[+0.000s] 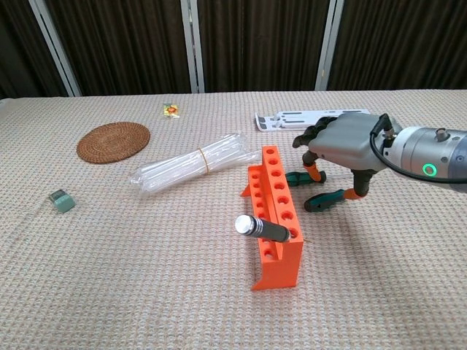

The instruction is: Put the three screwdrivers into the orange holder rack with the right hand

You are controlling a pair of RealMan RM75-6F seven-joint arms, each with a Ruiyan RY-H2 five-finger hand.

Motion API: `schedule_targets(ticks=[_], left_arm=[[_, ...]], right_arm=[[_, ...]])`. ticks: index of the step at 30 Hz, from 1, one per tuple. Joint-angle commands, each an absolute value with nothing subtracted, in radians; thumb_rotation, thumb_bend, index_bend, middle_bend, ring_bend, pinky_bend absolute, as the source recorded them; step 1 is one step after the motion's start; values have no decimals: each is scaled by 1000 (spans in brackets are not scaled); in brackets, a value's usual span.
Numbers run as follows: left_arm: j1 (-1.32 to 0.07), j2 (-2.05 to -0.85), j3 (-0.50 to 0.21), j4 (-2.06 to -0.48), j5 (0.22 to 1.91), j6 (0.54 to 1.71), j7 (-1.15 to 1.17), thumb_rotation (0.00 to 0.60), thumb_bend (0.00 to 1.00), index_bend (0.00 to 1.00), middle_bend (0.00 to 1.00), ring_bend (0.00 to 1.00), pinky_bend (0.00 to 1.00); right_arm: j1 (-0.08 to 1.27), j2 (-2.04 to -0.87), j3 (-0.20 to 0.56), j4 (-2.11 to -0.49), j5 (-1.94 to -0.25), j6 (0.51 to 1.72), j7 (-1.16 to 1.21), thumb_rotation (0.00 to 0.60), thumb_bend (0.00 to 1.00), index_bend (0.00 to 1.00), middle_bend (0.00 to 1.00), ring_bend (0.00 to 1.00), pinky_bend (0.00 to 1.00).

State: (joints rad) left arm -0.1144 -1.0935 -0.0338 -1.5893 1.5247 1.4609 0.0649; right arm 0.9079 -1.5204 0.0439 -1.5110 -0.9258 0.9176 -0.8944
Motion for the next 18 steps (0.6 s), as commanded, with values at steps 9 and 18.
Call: schedule_targets(ticks=[9,18], left_arm=[[-117,-1094,-33,-1589,1522,1458,65,600,60,0,0,0,0],[-119,-1094,-32,-1586,1516,1452,63,600,61,0,0,0,0]], right_arm=[[922,-1543,36,-1509,-888,904,-898,600,206,405,44,0,0],[936,-1568,30,-1485,-869,889,-889,600,207,410,44,0,0]])
